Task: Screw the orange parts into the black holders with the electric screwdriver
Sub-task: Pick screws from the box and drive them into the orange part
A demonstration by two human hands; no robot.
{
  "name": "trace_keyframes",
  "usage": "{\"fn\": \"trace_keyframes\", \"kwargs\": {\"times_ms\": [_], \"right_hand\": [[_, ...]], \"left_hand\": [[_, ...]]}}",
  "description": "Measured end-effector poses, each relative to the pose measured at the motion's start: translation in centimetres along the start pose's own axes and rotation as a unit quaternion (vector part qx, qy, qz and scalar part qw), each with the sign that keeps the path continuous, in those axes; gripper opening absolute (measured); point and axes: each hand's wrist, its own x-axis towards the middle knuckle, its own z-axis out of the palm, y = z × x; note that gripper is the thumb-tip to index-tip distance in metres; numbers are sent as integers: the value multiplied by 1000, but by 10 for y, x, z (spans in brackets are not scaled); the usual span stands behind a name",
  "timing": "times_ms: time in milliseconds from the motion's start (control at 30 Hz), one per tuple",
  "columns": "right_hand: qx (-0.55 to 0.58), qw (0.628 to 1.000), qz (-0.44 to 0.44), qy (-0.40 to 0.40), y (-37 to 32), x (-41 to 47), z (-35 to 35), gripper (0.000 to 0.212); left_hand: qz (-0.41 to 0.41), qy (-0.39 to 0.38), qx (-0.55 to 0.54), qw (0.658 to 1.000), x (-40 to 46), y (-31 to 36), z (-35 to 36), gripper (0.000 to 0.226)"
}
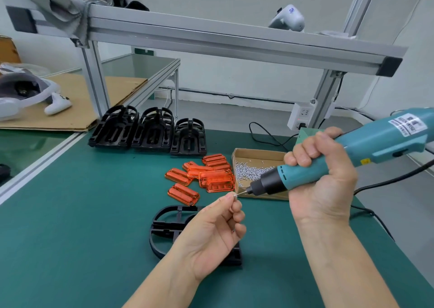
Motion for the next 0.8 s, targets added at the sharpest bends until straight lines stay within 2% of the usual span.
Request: {"fn": "trace_keyframes", "kwargs": {"times_ms": [433, 800], "right_hand": [[-13, 1000, -13, -25, 6, -4, 4, 19], [-17, 1000, -11, -20, 7, -4, 2, 18]], "left_hand": [[30, 51, -5, 998, -4, -1, 3, 12], [25, 61, 6, 998, -5, -2, 0, 11]]}}
